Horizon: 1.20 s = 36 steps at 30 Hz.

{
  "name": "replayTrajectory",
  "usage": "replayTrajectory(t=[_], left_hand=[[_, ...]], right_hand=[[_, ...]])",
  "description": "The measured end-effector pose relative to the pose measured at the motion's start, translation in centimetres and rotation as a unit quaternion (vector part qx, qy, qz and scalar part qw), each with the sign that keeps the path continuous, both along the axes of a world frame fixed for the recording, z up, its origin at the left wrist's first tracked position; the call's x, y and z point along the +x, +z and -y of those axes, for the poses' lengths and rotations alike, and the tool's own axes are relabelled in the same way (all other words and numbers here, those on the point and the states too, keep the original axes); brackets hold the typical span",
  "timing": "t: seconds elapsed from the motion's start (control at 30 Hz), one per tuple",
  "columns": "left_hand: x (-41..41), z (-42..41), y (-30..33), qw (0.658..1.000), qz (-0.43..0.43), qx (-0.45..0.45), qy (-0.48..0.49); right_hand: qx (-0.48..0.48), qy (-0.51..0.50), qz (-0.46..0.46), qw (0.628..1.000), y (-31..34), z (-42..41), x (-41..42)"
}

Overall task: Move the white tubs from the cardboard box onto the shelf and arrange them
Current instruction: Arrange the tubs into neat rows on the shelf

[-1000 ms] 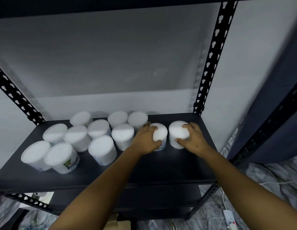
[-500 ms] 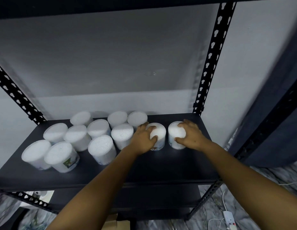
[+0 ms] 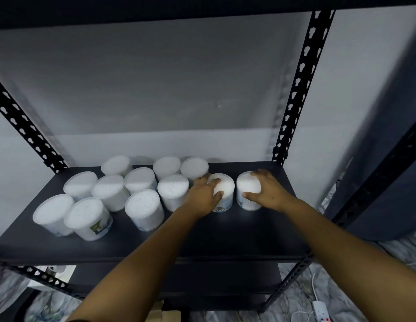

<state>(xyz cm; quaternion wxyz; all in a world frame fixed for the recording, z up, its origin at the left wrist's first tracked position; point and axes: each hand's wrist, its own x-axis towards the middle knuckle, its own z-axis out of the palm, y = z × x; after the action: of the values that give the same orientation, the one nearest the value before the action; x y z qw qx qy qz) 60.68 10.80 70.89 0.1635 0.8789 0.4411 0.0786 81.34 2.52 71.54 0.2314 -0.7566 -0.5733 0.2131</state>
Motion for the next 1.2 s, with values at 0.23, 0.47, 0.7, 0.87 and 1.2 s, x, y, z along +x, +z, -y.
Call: replayTrajectory(t=[0.23,0.47,0.7,0.87,1.2], left_hand=[[0.7,0.4,0.0,1.0,-0.011,0.015,0.011],[0.5,-0.4,0.1,0.999,-0.018,0.027,0.017],[-0.1,-0.4,0.2,1.0,0.018,-0.002,0.022],[-0.1,-0.4,0.2,0.999,0.023,-0.02,0.019],[-0.1,-0.2,0.2,0.999,0.039,-0.03,0.015]], right_hand=[[0.024,-0.037,0.006,0.999,-0.4,0.2,-0.1],[0.023,-0.026,-0.009,0.999,0.0,-0.1,-0.4],[0.031,-0.041,0.011,0.999,0.0,-0.4,-0.7],[0.027,-0.024,0.007,0.999,0.2,-0.6,-0.7],[0.011,-0.03,0.052,0.998,0.3,-0.8,-0.6]])
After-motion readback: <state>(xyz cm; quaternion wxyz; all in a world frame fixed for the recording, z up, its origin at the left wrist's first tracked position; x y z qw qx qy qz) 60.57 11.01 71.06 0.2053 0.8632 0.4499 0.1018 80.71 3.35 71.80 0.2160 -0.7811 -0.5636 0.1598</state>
